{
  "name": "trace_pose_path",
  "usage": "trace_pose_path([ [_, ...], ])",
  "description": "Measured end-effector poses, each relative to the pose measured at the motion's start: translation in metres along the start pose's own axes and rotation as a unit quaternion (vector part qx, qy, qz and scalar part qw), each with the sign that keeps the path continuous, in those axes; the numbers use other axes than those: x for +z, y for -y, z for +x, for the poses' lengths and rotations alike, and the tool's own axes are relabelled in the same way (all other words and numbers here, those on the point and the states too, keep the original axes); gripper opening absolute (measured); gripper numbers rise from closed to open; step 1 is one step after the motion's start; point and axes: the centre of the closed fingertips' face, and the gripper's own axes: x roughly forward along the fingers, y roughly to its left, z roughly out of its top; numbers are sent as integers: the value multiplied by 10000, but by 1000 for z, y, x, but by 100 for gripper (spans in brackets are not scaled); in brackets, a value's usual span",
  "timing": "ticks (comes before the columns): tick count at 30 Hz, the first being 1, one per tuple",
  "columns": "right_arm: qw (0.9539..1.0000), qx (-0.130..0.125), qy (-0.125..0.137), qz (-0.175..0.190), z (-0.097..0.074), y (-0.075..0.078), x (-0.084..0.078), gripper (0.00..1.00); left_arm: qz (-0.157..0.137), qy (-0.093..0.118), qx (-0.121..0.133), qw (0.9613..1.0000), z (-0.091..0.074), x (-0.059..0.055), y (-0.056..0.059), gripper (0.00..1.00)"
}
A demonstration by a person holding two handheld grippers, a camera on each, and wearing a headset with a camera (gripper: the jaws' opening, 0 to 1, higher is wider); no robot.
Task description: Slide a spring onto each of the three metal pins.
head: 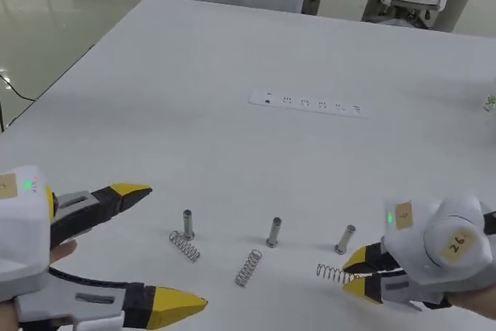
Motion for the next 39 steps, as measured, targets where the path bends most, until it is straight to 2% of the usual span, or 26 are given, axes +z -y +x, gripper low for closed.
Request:
trace_pose_path([
  [5,9997,-3,65,-242,-8,-3,14,8,-38,-26,-308,9995,14,-5,15,86],
  [8,9994,-15,101,-338,-8,-7,19,8,-27,-89,-515,9986,23,-7,24,79],
  [10,9991,-22,94,-409,-8,-10,21,8,43,-77,-678,9977,28,-6,33,75],
  [13,9989,-4,97,-460,-7,-14,23,8,89,-74,-838,9964,36,-5,39,72],
  [16,9986,24,114,-521,-8,-18,26,8,84,-113,-932,9956,44,-7,42,65],
  [20,9984,42,195,-524,-9,-22,33,8,119,-192,-1178,9928,61,-13,50,56],
  [26,9977,67,270,-616,-10,-29,39,8,107,-166,-1387,9901,80,-15,59,44],
  [36,9971,99,360,-664,-13,-35,44,8,18,-103,-1679,9857,95,-16,70,33],
  [39,9970,109,355,-684,-13,-36,45,8,27,-51,-1749,9846,97,-14,73,26],
])
